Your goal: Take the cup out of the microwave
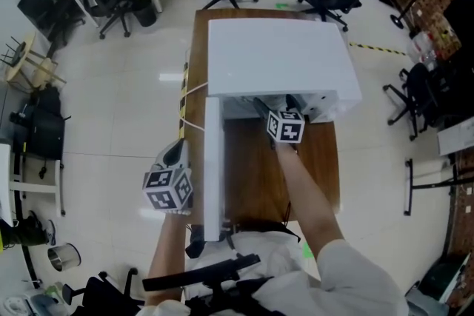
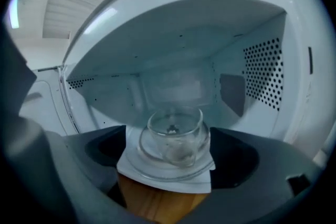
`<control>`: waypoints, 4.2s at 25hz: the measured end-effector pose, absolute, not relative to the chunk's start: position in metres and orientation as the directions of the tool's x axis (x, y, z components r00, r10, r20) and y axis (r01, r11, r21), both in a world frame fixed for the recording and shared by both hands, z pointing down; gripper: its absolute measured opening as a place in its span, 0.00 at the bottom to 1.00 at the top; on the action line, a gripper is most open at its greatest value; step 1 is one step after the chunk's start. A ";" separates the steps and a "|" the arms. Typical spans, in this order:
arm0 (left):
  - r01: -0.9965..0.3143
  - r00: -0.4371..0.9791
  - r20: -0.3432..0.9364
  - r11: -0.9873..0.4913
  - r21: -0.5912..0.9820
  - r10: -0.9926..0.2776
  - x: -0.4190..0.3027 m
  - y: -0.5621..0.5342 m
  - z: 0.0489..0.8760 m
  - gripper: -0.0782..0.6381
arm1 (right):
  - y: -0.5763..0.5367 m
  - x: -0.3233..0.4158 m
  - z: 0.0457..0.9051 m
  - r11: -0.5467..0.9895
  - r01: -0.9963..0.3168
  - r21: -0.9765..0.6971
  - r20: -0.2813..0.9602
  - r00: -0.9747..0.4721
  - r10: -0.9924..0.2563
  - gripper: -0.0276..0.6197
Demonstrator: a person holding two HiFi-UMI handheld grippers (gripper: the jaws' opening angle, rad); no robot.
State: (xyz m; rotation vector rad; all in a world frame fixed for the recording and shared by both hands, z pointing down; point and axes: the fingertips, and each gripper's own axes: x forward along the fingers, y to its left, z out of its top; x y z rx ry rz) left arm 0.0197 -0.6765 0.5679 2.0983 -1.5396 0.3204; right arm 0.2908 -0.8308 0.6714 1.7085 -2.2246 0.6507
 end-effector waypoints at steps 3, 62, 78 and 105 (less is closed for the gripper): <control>-0.942 0.314 0.476 -0.207 0.265 -0.822 0.016 -0.676 0.568 0.10 | -0.841 0.291 0.678 0.210 -0.964 -0.161 0.475 -0.262 -0.840 0.87; -0.905 0.423 0.436 -0.344 0.252 -0.794 0.039 -0.629 0.529 0.10 | -0.698 0.233 0.584 0.263 -0.958 -0.119 0.425 -0.288 -0.858 0.62; -0.878 0.475 0.414 -0.390 0.278 -0.776 0.042 -0.586 0.524 0.10 | -0.583 0.239 0.538 0.208 -0.959 -0.194 0.381 -0.269 -0.885 0.62; -0.871 0.486 0.384 -0.403 0.279 -0.785 0.044 -0.582 0.516 0.10 | -0.558 0.244 0.514 0.197 -0.961 -0.195 0.347 -0.255 -0.902 0.62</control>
